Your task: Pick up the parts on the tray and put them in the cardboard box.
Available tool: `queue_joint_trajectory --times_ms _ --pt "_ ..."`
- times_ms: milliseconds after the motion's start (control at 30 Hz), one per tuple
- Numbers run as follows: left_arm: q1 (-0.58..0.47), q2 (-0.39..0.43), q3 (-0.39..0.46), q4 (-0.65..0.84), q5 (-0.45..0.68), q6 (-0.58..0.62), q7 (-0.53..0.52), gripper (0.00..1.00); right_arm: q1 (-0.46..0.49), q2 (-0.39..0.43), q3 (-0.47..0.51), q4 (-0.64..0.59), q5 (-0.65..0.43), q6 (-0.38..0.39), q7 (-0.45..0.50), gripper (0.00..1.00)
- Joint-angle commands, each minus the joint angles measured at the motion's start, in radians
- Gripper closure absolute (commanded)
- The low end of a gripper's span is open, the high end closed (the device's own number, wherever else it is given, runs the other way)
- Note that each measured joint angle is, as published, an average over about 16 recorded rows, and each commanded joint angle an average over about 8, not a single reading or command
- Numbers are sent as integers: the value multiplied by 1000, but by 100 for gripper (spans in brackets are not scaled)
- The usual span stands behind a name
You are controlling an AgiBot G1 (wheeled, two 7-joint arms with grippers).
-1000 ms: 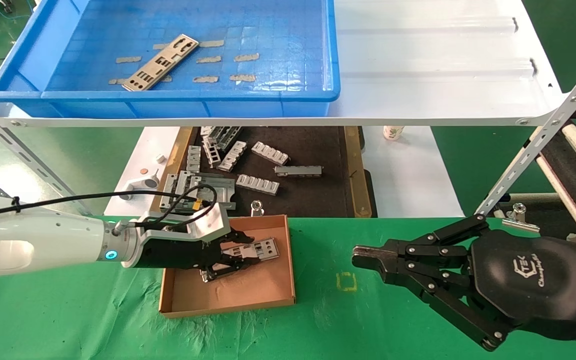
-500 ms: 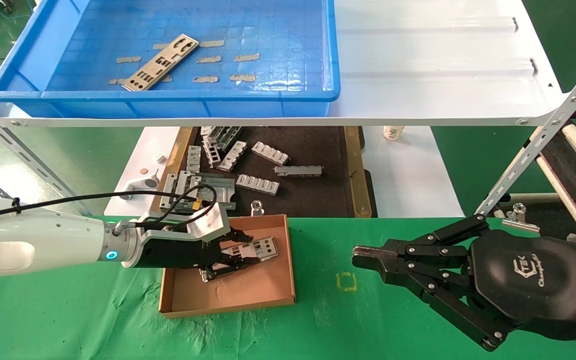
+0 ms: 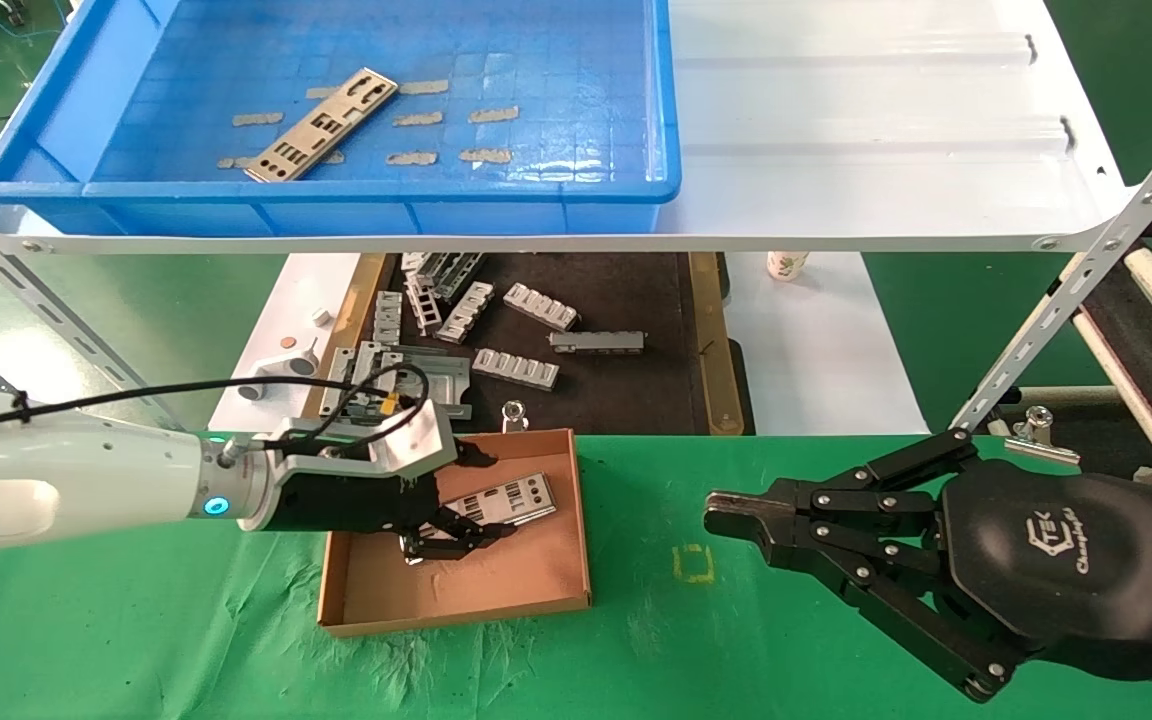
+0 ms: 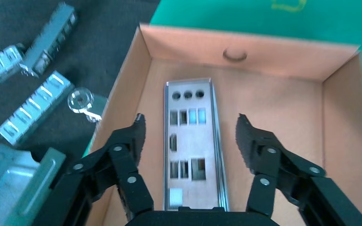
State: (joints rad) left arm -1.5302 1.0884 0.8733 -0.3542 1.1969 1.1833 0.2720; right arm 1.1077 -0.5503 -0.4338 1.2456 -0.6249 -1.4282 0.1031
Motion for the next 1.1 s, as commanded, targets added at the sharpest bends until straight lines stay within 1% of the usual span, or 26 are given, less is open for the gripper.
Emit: queue_joint_trajectory --times_ms 33,233,267,300,1100 --pt "-2 -5 -4 -6 -7 9 1 0 0 0 0 0 0 0 0 94" --pt "-10 -40 -26 -38 -49 84 -21 0 0 0 0 0 0 0 0 19" --pt "-8 -45 -31 -45 -56 92 -26 0 0 0 0 0 0 0 0 7" --pt "-5 -51 -36 -53 -62 98 -30 0 0 0 0 0 0 0 0 0" --pt "175 -217 -254 -394 -222 185 -198 0 0 0 0 0 0 0 0 0"
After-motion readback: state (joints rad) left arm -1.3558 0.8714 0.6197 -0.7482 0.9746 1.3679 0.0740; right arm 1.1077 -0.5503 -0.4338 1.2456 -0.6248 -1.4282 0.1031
